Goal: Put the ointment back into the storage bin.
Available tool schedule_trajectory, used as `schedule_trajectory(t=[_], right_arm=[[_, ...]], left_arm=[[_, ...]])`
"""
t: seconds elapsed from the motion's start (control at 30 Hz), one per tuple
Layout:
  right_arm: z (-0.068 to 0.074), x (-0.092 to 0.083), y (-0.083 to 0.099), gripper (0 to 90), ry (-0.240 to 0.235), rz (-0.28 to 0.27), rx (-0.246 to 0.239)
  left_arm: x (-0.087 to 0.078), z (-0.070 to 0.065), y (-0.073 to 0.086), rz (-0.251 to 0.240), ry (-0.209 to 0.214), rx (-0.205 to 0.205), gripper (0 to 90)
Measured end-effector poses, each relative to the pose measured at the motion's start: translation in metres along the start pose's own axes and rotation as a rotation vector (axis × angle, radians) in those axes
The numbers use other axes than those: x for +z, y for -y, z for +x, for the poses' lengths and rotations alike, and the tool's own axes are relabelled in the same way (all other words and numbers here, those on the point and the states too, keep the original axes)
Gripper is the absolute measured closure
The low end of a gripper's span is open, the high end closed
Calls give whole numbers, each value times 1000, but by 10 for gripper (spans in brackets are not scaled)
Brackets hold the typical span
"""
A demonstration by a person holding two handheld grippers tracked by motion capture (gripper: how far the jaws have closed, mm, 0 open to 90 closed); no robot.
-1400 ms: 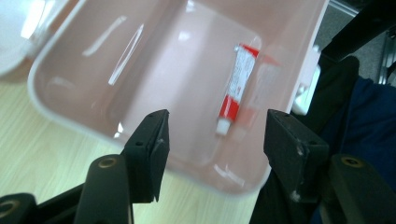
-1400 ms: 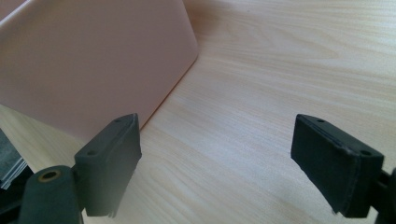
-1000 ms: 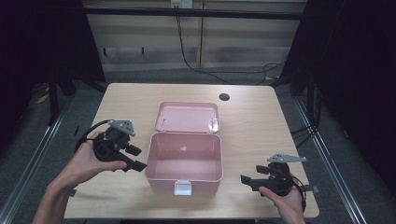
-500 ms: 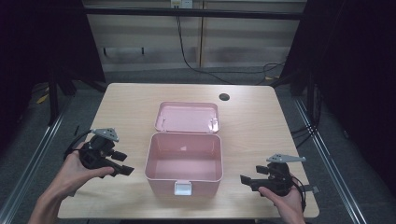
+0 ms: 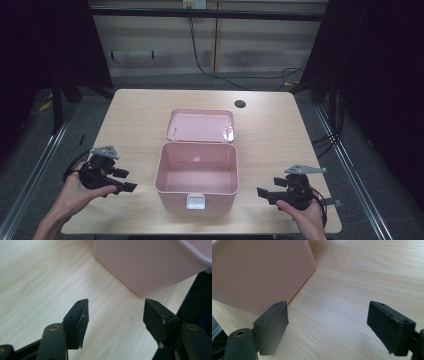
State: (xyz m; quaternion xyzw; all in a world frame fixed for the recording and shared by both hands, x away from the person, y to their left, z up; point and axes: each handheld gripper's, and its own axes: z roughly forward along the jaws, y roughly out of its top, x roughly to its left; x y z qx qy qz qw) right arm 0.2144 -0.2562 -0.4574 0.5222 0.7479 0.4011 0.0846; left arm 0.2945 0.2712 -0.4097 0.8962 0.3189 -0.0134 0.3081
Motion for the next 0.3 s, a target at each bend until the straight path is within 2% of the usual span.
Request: schedule_trajectory(t=[0.2,0.27,0.3], right_arm=[[0,4,1,175,26,3,6],[-3,8,2,189,58,29,11],[-3,10,3,209,68,65,20]], left_arm=[[8,5,13,-50,-28,-35,376],[11,5,16,-49,-46,-33,376],[11,5,16,-49,-46,-33,376]])
